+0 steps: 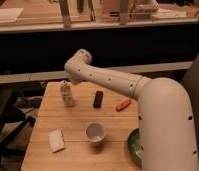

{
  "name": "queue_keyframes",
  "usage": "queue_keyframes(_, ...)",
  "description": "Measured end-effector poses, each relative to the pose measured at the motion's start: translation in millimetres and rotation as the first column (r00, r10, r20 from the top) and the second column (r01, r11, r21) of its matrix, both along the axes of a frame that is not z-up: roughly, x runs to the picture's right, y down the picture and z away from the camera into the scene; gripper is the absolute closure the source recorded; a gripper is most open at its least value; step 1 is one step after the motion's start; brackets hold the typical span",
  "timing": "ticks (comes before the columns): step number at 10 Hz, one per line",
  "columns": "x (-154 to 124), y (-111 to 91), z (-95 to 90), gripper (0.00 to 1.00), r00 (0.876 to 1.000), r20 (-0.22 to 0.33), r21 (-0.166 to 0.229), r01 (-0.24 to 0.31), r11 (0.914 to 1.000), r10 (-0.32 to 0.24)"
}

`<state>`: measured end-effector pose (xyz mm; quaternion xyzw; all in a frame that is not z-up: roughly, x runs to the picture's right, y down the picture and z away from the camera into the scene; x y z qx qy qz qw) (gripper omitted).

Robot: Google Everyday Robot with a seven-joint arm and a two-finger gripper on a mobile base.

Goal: Knock the bottle over

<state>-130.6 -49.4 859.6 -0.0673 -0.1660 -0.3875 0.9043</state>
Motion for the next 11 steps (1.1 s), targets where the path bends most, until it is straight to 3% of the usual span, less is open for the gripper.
queue_keyframes(11, -23, 2, -3.2, 1.00, 0.996, 0.071, 0.027, 0.056, 0.9981, -0.058)
